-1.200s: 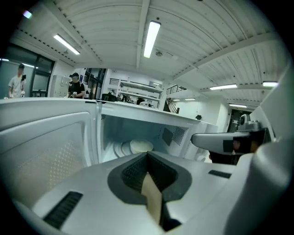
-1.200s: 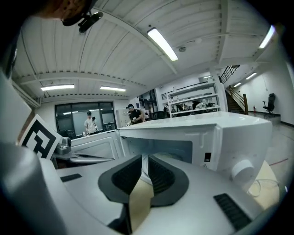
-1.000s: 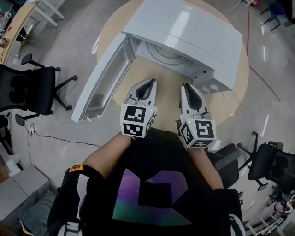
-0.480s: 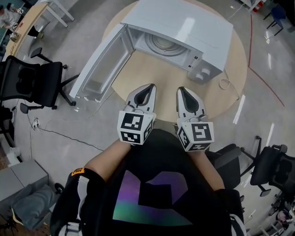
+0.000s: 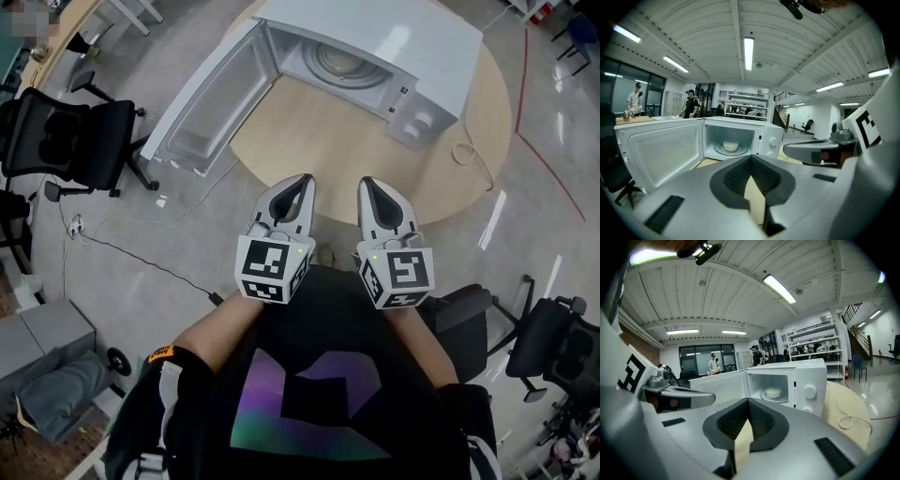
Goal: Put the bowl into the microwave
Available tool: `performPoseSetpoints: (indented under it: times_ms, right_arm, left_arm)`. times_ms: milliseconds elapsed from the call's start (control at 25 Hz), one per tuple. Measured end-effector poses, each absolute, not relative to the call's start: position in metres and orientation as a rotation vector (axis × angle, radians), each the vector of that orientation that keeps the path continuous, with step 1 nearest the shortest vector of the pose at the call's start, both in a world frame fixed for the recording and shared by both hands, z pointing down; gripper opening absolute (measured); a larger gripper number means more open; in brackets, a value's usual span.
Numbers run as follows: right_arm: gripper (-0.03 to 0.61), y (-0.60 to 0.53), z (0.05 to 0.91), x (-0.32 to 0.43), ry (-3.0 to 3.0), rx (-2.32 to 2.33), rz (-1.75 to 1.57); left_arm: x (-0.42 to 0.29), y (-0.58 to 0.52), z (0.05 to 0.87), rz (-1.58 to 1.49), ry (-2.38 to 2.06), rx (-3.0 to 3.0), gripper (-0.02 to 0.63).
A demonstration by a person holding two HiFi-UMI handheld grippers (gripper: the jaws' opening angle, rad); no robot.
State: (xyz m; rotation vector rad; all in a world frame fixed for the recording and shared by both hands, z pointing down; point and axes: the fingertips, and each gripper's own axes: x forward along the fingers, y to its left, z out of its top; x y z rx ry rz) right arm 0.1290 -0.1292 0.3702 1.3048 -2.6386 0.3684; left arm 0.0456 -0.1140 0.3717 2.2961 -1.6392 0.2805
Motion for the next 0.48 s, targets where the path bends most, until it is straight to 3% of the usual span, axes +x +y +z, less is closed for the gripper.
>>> performPoseSetpoints:
  times_ms: [480]
  right_arm:
    - [0.017, -0.102, 0.365, 0.092, -2.698, 1.191, 0.346]
  left_arm:
    - [0.013, -0.076, 0.359, 0.283, -1.751, 2.268, 0.046]
